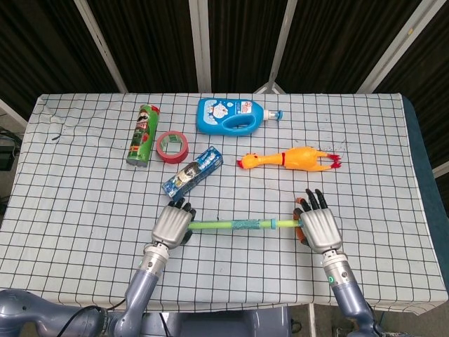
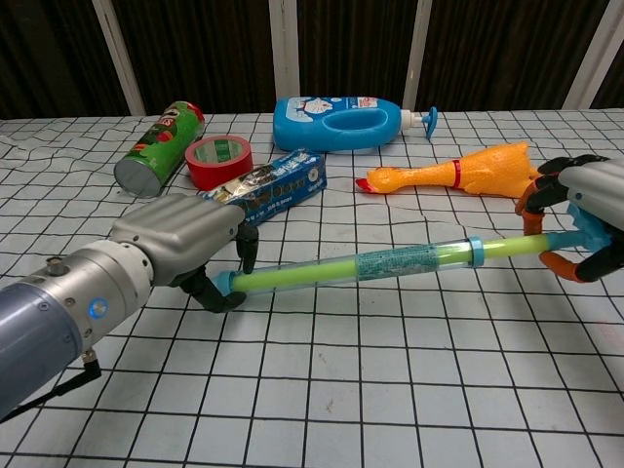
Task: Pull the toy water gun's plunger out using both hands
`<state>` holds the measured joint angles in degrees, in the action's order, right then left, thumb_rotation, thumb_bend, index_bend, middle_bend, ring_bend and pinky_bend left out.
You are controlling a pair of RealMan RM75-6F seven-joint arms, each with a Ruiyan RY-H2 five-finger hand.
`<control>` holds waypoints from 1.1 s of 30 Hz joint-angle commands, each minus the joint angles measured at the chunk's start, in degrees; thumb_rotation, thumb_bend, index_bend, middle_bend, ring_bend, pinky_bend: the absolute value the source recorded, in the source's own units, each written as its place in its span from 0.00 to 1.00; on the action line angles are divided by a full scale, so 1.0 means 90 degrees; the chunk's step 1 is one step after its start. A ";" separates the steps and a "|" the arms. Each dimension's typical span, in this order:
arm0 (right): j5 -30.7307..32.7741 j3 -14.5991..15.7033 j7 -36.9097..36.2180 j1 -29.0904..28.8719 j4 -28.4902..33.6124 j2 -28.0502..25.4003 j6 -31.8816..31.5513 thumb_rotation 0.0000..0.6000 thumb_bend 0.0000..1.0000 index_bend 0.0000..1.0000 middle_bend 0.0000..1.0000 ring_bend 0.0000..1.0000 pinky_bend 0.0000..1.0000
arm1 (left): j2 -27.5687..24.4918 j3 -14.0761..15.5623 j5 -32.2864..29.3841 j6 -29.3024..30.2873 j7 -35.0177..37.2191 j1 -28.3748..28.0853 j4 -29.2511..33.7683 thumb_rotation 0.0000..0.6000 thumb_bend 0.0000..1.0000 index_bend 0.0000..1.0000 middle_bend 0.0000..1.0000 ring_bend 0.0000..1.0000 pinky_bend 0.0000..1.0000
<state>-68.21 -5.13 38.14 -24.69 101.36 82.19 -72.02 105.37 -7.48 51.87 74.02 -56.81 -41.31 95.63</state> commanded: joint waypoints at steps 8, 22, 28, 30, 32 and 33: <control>0.0067 -0.0113 0.0002 -0.0009 0.0200 -0.0239 -0.0077 1.00 0.52 0.72 0.26 0.00 0.00 | -0.0438 -0.0227 0.0182 0.0236 -0.0134 -0.0058 0.0714 1.00 0.58 0.59 0.29 0.19 0.32; 0.0055 -0.0086 0.0006 0.0057 0.0373 -0.0448 -0.0200 1.00 0.52 0.72 0.26 0.00 0.00 | -0.1129 -0.0116 0.0239 0.0393 -0.0066 0.0081 0.1254 1.00 0.59 0.61 0.29 0.19 0.32; 0.0097 -0.0065 -0.0003 0.0085 0.0332 -0.0492 -0.0211 1.00 0.52 0.72 0.26 0.00 0.00 | -0.1341 -0.0043 0.0277 0.0390 0.0080 0.0153 0.1293 1.00 0.59 0.61 0.29 0.19 0.32; 0.0121 -0.0066 -0.0001 0.0084 0.0307 -0.0500 -0.0202 1.00 0.52 0.72 0.26 0.00 0.00 | -0.1399 -0.0034 0.0282 0.0387 0.0112 0.0166 0.1303 1.00 0.59 0.61 0.29 0.19 0.32; 0.0138 -0.0068 -0.0004 0.0085 0.0283 -0.0504 -0.0199 1.00 0.52 0.72 0.26 0.00 0.00 | -0.1463 -0.0020 0.0292 0.0382 0.0142 0.0180 0.1325 1.00 0.59 0.61 0.29 0.19 0.32; 0.0145 -0.0069 -0.0010 0.0088 0.0278 -0.0505 -0.0199 1.00 0.52 0.72 0.26 0.00 0.00 | -0.1485 -0.0014 0.0301 0.0381 0.0151 0.0184 0.1332 1.00 0.59 0.61 0.29 0.19 0.32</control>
<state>-66.93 -5.74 38.08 -23.92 103.88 77.65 -73.82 92.17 -7.68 54.50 77.48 -55.56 -39.71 107.53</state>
